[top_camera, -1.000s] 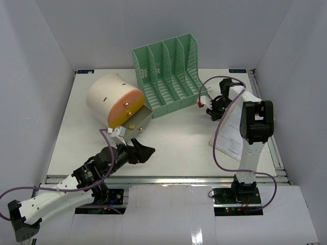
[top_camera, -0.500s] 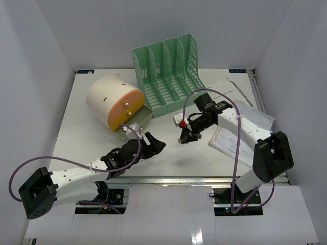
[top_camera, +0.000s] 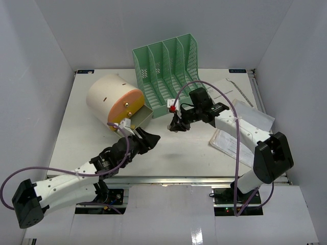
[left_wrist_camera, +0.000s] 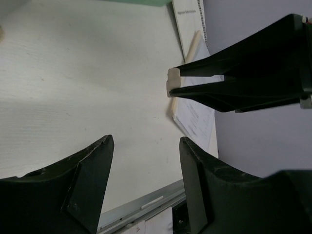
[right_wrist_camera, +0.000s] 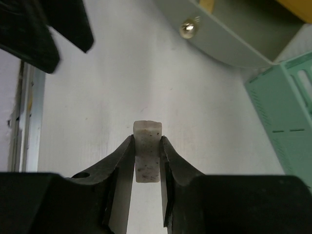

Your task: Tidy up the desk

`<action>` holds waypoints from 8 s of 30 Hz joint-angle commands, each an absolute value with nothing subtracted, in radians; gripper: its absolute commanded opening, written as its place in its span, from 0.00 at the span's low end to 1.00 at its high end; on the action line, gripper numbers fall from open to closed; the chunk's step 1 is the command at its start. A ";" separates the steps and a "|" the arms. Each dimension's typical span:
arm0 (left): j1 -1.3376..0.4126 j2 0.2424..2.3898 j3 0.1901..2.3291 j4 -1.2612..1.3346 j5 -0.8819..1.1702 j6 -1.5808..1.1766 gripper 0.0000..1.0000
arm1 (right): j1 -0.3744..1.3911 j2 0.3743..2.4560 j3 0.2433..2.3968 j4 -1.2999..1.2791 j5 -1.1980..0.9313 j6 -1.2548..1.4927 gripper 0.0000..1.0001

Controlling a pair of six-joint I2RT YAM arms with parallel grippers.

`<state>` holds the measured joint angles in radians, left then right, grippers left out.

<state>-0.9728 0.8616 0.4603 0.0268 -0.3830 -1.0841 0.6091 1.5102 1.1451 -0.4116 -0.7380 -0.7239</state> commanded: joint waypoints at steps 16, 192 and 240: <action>-0.976 0.387 0.624 -0.817 -0.653 -1.101 0.72 | 0.882 1.959 1.644 -0.026 -0.593 -0.581 0.18; -1.209 1.962 0.884 0.985 0.101 0.446 0.98 | -0.633 1.250 0.665 -0.199 -1.039 0.202 0.08; -0.905 1.128 0.781 0.454 0.049 -0.452 0.00 | -0.430 1.072 0.803 -1.309 -1.416 -1.971 0.90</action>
